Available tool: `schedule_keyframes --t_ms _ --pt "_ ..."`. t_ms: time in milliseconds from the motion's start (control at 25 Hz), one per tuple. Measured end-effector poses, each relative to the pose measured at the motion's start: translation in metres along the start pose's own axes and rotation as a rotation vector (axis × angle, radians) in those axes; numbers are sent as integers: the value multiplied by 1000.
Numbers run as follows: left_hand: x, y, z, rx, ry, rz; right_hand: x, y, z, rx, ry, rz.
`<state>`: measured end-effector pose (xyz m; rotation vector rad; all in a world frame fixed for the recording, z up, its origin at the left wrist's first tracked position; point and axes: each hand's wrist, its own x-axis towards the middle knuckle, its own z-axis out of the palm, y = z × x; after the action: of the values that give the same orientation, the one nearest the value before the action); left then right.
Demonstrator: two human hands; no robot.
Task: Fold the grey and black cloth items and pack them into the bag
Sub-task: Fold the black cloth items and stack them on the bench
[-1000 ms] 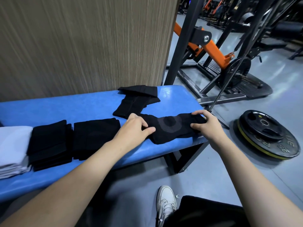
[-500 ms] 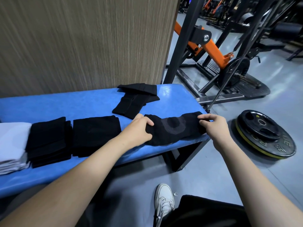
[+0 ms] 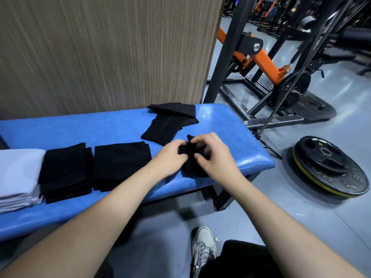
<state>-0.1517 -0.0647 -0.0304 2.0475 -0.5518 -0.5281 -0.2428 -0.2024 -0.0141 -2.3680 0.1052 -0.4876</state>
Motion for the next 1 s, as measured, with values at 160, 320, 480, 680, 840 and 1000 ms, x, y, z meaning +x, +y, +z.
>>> schedule_keyframes --t_ms 160,320,480,680,840,1000 --pt "-2 2 0 -173 8 -22 -1 0 10 171 -284 83" --pt "-5 0 1 1 63 57 4 9 -13 433 -50 248" --pt "-12 7 0 -136 53 98 2 29 -34 225 -18 438" --pt "-27 17 -16 -313 66 168 1 30 -33 646 -204 428" --pt "-42 18 -47 -286 159 184 12 11 -28 743 -268 351" --pt "-61 9 -82 -237 203 156 21 -11 -16 647 -369 335"
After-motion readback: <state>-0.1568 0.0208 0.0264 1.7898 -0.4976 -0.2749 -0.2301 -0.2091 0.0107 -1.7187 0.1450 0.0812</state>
